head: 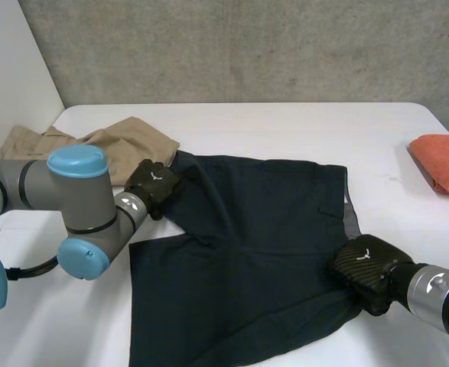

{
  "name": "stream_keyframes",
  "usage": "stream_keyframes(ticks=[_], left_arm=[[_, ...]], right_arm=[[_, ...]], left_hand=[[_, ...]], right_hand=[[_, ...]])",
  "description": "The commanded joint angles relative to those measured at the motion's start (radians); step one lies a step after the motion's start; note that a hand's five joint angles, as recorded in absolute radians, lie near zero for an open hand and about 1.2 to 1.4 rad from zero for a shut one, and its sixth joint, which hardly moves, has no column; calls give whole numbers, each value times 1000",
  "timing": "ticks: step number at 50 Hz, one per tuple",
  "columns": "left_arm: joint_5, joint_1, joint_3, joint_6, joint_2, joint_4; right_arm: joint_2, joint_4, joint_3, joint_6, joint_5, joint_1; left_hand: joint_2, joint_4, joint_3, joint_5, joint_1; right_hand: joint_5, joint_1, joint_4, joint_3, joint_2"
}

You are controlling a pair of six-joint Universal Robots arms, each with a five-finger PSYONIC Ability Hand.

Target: Fold the laundry.

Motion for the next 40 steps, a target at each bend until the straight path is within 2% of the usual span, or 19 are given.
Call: stream_keyframes(ticks=[1,3,11,19,21,22,24,33,40], left_arm=[[-8,1,0,9,-1,-1],[-14,3,-13,6,8,-9],[-95,0,-106,0,71,-28],[-117,0,-210,-1,134,-28],[-115,0,-229,-1,143,-28],[-112,0,-244,-1,151,-28],[-113,-2,-255,-1,169,-28],[-110,4,-237,-17,277,-6],[-74,-6,-218,-106,288,46]], right_arm=[[8,-3,3,0,0,0],[8,-3,3,0,0,0],[8,-3,4,0,0,0],[8,-11,11,0,0,0],[8,-13,11,0,0,0],[8,-13,11,0,0,0],[8,-13,11,0,0,0],[8,-19,14,0,0,0],[8,-19,17,0,0,0]], left_hand=[[526,527,526,527,521],[695,697,695,697,690],[696,698,696,698,691],[696,698,696,698,691],[627,628,627,628,622],[373,375,373,375,368],[79,80,79,80,74],[65,67,65,67,60],[74,76,74,76,69]], right_hand=[[225,404,206,211,220],[225,404,206,211,220],[225,404,206,211,220],[225,404,206,211,220],[225,404,206,211,220],[225,404,206,211,220],[225,404,206,211,220],[225,404,206,211,220],[225,404,206,211,220]])
